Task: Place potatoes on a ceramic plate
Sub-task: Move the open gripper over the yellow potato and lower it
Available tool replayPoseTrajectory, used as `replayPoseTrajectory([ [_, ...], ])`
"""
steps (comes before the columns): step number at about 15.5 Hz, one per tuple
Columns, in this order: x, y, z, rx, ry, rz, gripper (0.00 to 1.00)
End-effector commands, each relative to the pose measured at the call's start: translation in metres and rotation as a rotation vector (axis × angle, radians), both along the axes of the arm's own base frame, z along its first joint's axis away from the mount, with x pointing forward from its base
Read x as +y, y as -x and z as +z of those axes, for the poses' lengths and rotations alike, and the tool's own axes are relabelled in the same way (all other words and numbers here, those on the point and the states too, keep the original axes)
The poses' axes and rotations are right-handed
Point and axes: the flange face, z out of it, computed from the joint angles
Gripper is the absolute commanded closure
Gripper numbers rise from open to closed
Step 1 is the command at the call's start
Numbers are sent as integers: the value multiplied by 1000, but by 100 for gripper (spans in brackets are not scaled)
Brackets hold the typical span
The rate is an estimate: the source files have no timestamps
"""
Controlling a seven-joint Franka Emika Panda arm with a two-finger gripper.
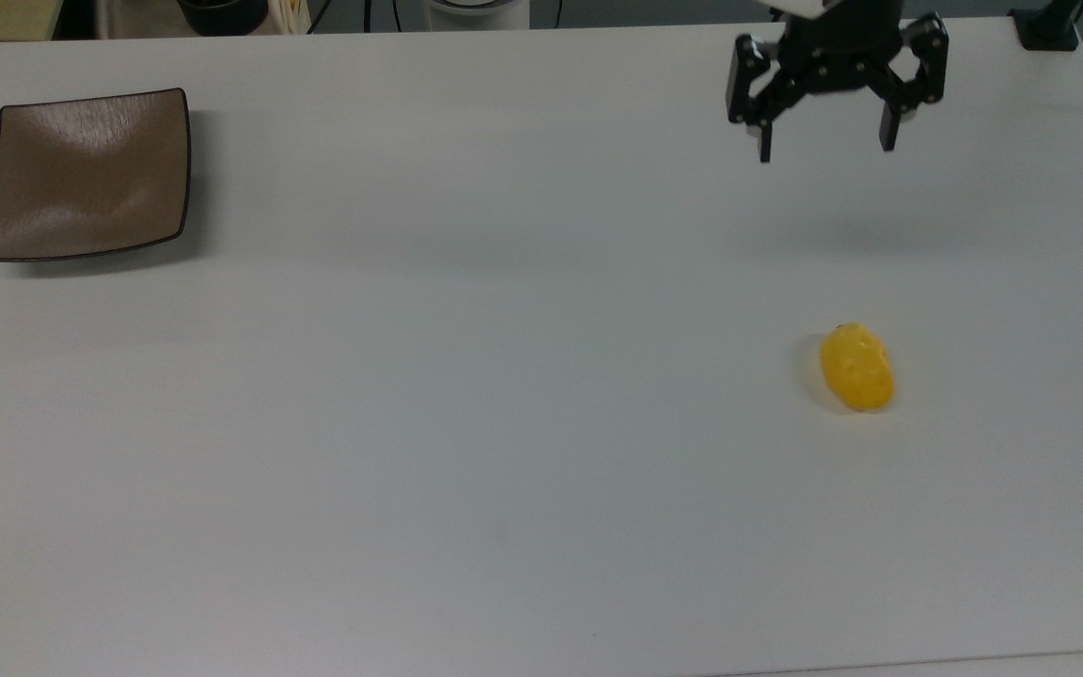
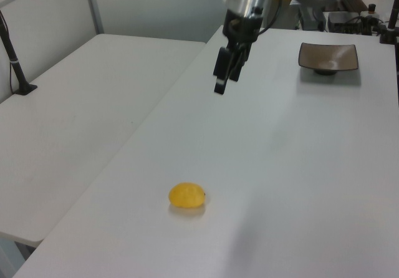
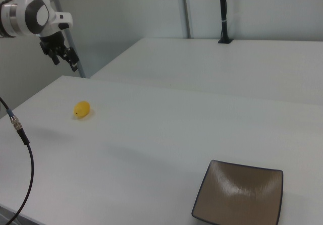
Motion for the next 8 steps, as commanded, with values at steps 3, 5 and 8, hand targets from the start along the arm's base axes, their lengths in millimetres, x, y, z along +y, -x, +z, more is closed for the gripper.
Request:
replayPoseTrajectory([
  [3,31,-19,-34,-78,-23,11,0],
  [5,37,-28,-55,-103,-1,25,0],
  [8,54,-35,-92,-133,43,65,0],
])
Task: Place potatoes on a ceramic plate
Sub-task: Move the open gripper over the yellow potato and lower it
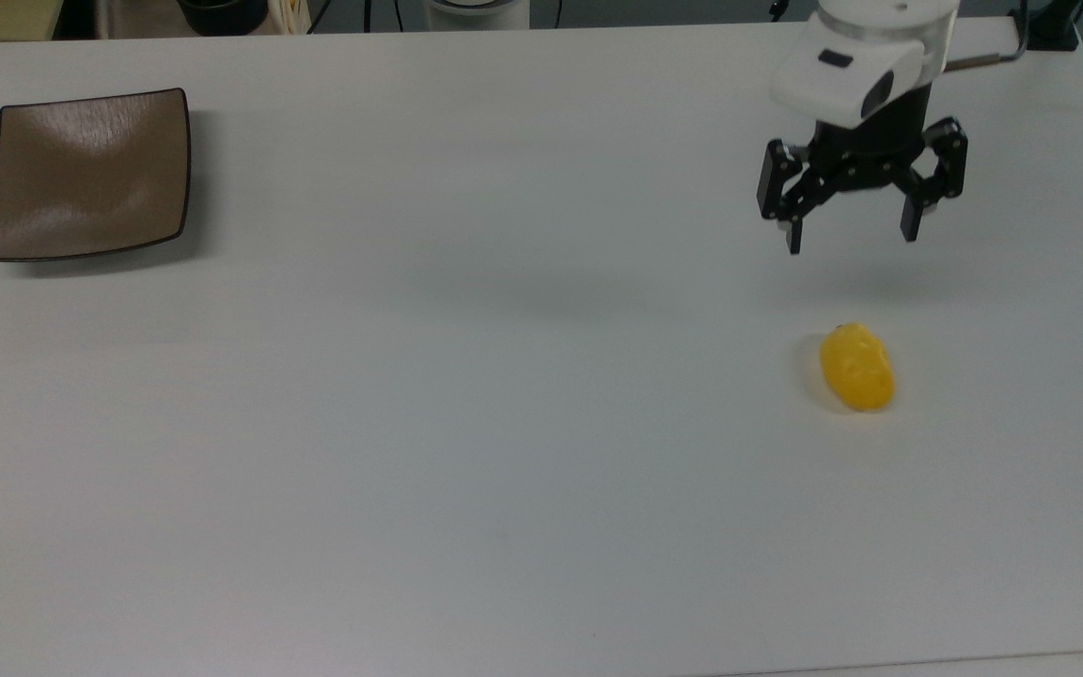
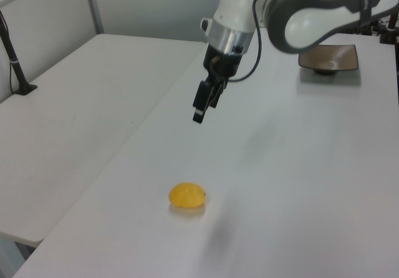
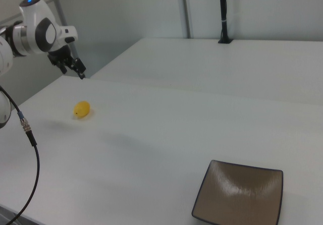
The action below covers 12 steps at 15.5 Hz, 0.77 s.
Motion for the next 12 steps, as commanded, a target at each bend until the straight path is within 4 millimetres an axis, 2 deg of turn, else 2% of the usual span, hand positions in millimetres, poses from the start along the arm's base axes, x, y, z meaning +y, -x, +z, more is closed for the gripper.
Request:
replayPoseTrajectory([
  [1,20,-10,-33,-43,31,41,0],
  [3,25,-11,-51,-38,53,88,0],
  [5,31,-9,-57,-40,70,143,0],
  [8,49,-13,-99,-17,99,179,0],
  [12,62,-14,-120,-40,103,197,0],
])
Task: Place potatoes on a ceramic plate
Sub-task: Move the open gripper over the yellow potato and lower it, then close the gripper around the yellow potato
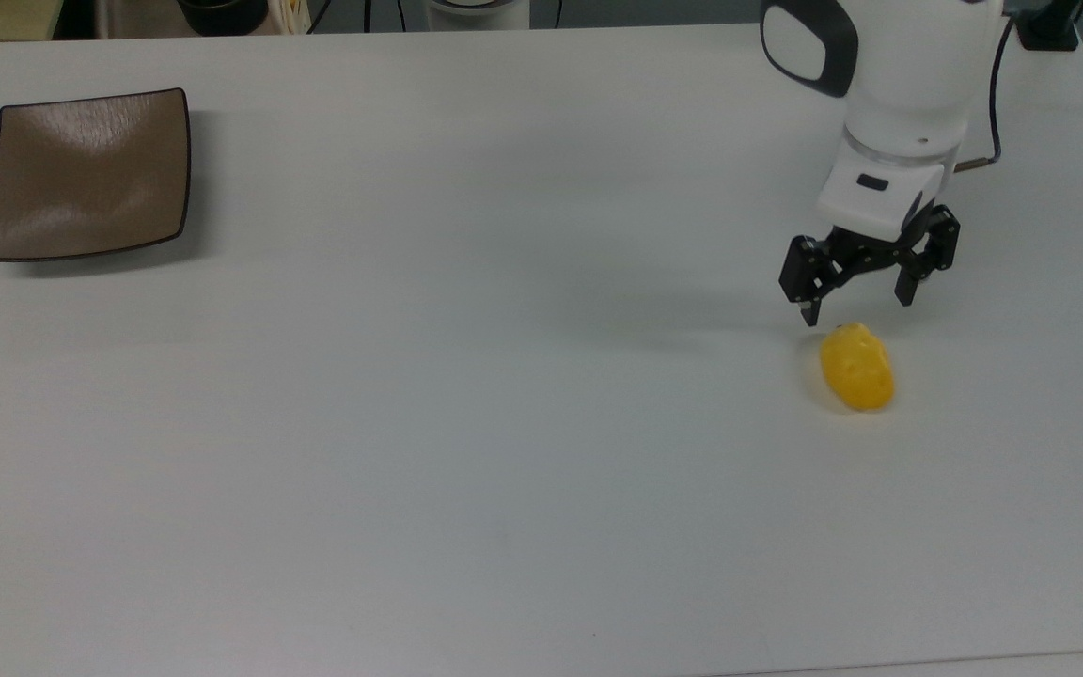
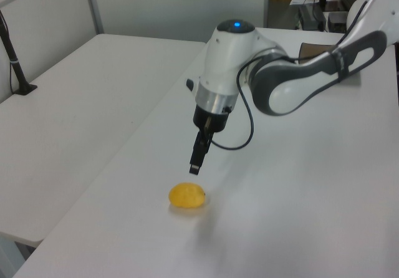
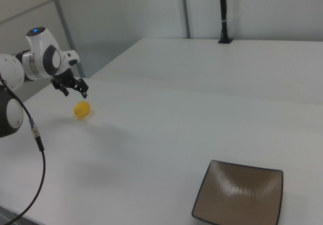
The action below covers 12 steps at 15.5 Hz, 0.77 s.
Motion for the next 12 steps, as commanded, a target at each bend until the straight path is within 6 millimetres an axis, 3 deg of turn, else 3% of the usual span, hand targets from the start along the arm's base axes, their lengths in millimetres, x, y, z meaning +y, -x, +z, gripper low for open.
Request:
replayPoseTrajectory([
  [1,17,-5,-19,-43,10,42,0],
  [12,23,-14,-60,-116,-5,67,0],
])
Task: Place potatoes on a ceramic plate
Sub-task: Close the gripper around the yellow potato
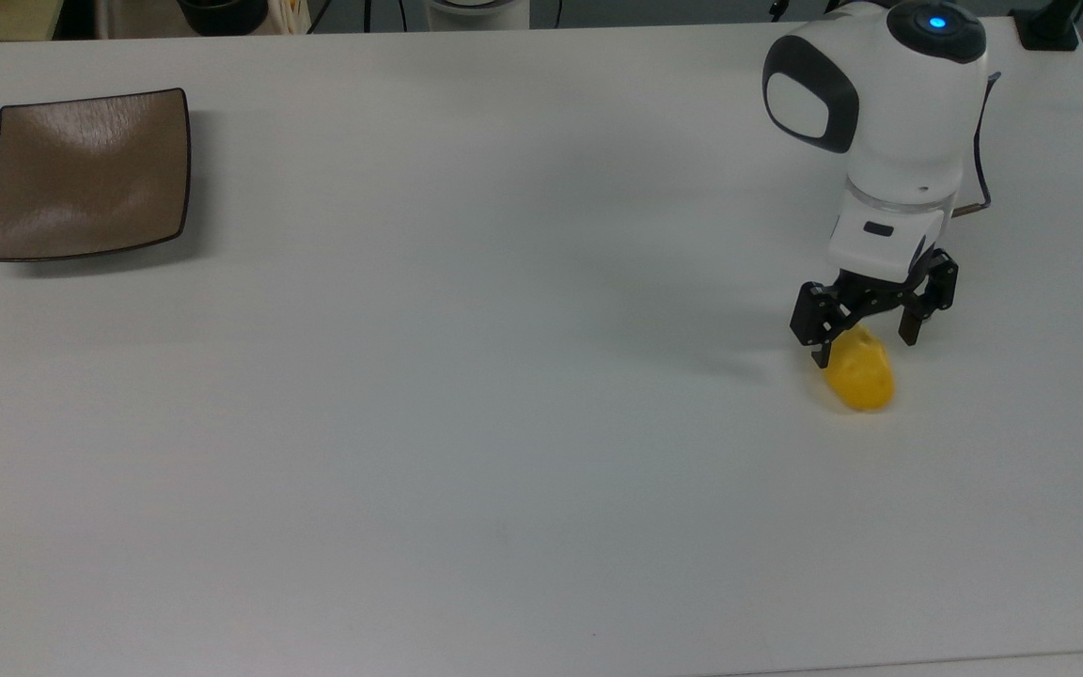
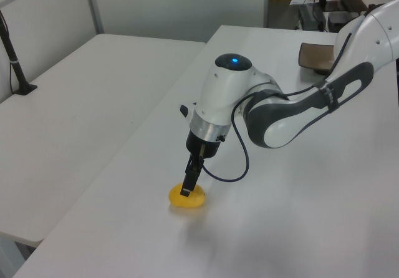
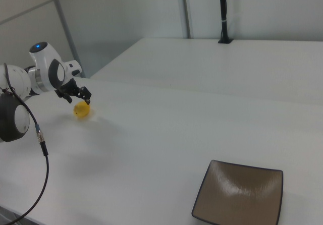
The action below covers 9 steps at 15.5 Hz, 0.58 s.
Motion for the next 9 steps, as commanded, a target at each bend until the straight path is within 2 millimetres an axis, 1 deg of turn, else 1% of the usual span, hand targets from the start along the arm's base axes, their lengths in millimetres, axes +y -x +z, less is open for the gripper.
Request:
replayPoseTrajectory([
  [1,2,-7,-13,-43,-5,24,0],
  [5,4,-7,-23,-47,-13,27,0],
  [6,5,-5,-32,-36,-6,31,0],
  [9,7,-4,-42,-30,3,35,0],
])
